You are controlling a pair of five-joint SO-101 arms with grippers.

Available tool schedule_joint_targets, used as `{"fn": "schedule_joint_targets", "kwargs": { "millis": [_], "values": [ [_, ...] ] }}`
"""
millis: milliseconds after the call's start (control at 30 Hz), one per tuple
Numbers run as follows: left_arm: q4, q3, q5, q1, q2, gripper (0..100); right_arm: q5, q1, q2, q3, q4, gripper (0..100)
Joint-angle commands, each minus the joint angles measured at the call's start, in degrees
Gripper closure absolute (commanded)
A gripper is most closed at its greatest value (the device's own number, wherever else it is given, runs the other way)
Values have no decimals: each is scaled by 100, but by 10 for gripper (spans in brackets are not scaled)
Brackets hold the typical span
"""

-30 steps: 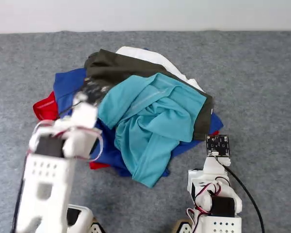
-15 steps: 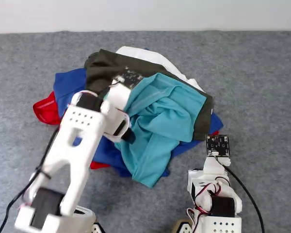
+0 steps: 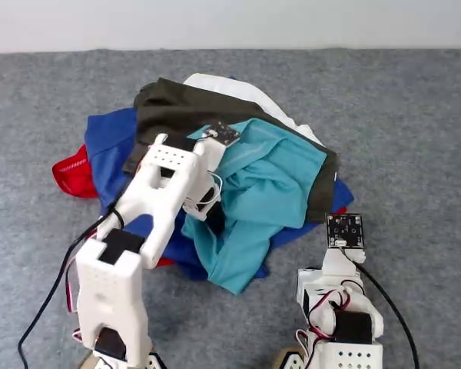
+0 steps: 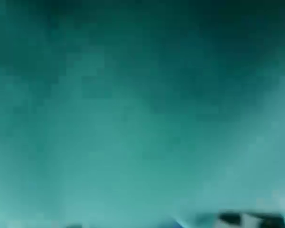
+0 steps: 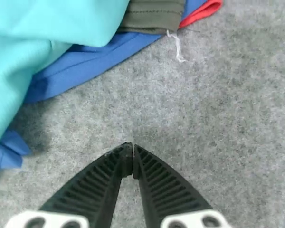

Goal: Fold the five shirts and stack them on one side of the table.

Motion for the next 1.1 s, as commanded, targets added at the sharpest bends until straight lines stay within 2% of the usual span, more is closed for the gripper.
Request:
{"fn": "schedule_joint_targets", "kwargs": {
  "millis": [0,100,233,367,767,967,1067],
  "values": [
    [62,-233,-79,44,105,816,53,-22,-66,53,22,987],
    [70,-259,-97,44,97,983,53,-22,-66,53,22,987],
    [334,-259,-70,-149,-70,989,53,-22,-66,53,22,987],
    [387,-233,70,-695,-932,988,53,-22,-66,53,22,987],
    [738,-251,193,-2875,-3877,988,53,-22,-66,53,22,987],
    [712,-259,-88,-4334,-4765,988,53,-22,-66,53,22,987],
    [448,-259,-255,-5231,-5064,988,53,-22,-66,53,22,987]
  ]
}}
